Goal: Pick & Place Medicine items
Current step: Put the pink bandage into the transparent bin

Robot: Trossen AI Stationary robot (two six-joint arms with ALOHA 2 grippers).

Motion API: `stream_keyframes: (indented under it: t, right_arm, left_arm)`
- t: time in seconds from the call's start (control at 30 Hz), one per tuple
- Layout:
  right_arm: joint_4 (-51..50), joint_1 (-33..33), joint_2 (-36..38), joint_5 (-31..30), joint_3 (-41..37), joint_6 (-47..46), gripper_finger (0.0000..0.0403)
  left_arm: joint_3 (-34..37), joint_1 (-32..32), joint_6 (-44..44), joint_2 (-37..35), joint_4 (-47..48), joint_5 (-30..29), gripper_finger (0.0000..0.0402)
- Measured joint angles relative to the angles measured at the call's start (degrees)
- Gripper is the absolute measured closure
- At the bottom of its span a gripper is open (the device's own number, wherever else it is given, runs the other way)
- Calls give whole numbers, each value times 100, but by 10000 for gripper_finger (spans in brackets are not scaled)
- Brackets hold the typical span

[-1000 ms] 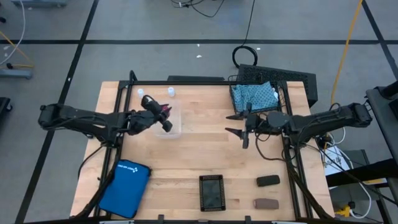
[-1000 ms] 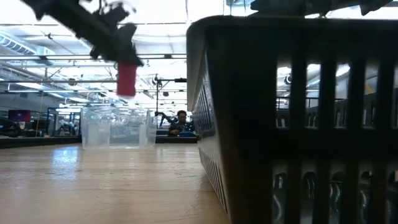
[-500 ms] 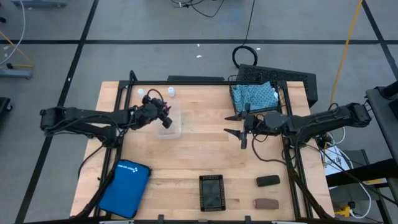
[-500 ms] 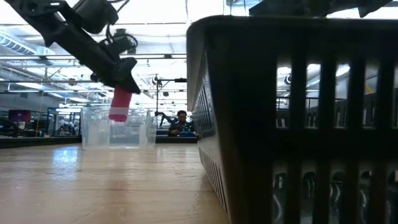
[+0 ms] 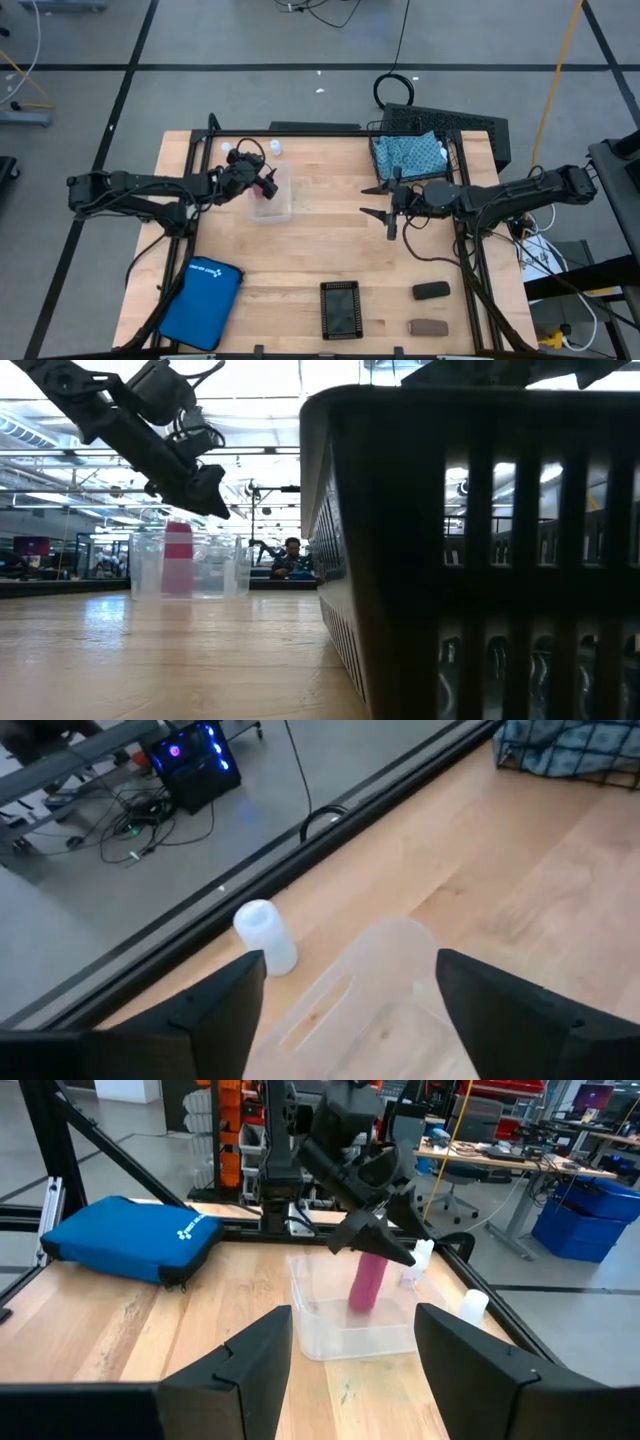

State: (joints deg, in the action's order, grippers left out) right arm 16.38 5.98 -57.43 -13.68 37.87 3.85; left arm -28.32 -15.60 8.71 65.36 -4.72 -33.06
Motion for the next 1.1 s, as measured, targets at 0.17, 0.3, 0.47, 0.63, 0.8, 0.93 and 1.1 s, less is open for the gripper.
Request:
stream_keyframes:
  t: [0.17,0.3,0.47,0.63,0.8,0.93,1.1]
  right_arm:
    - [-54,16,0,3,0,-12,202]
    - [-60,59,0,3,0,-15,202]
    - [-126,129,0,9,0,-15,202]
    - [-183,125,0,10,0,-17,202]
    - [-172,125,0,10,0,-15,202]
    - [-170,125,0,10,0,-7,202]
    - [-170,125,0,7,0,1,202]
  left_arm:
    - [0,-30,27,-2,-256,58,72]
    - [0,31,58,-33,-262,305,70]
    - [-211,389,109,-551,376,187,82]
    - [-1020,753,803,-917,2651,-575,101]
    - [-1270,763,2171,-918,4573,-931,120]
    - [-1069,709,2999,-719,5016,-927,131]
    - [-849,689,3122,-354,4685,-785,135]
